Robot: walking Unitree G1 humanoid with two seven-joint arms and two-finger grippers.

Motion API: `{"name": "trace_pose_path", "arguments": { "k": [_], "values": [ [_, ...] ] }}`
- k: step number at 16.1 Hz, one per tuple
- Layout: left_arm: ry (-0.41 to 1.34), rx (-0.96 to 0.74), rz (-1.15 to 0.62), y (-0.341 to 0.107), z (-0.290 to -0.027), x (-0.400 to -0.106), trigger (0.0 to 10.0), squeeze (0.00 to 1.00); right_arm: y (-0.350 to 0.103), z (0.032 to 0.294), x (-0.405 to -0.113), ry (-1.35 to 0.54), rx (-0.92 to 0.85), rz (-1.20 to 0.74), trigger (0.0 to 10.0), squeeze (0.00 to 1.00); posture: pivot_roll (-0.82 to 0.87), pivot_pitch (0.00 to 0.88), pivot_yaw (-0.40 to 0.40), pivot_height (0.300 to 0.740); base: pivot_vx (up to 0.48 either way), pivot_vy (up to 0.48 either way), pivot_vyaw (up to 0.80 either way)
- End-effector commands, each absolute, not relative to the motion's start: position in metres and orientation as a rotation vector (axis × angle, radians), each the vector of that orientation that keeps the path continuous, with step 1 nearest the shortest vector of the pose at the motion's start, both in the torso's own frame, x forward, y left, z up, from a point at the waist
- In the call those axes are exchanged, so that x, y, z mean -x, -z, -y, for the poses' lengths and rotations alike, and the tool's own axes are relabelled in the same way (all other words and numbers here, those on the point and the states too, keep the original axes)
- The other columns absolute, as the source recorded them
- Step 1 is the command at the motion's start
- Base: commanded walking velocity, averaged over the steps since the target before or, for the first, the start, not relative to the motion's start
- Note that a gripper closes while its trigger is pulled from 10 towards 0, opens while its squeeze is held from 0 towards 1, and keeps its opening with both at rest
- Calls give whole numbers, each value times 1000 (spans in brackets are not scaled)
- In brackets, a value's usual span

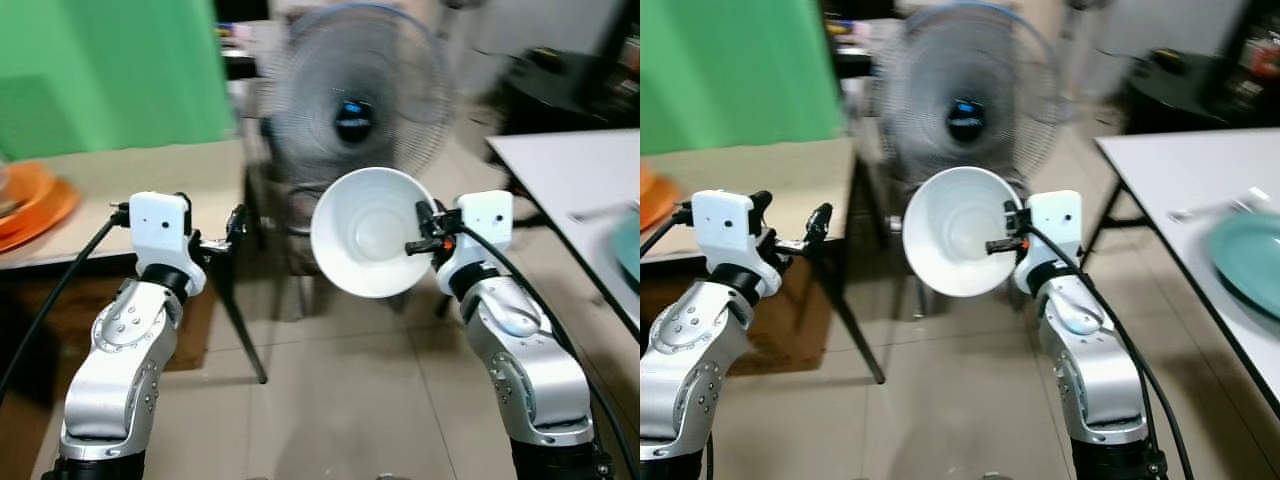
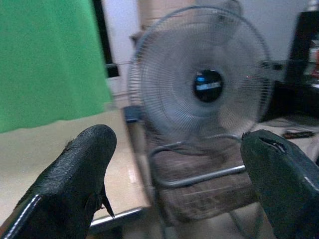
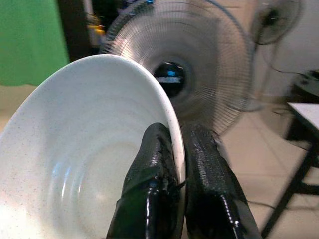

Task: Setting the table

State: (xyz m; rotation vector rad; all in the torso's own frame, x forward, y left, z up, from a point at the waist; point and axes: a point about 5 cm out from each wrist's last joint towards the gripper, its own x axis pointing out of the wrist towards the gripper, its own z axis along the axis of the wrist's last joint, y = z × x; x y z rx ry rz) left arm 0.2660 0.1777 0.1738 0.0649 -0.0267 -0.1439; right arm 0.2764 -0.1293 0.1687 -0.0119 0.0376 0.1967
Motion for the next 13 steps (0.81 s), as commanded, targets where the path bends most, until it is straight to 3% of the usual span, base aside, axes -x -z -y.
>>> {"name": "trace_pose_path", "arguments": {
  "k": [1,5,13],
  "values": [
    [134,-72,30,-174,-180,-265,10000,0,-177,125,-275,-212,8,-4,10000,0,64,0,45,740,0,0,-800],
    [140,-61,23,-172,-178,-260,10000,0,-177,122,-276,-238,7,-11,10000,0,61,0,28,740,0,0,-800],
    [117,-98,3,-164,-170,-245,10000,0,-180,124,-285,-299,31,-34,10000,0,75,0,-82,740,0,0,-800]
  ]
}}
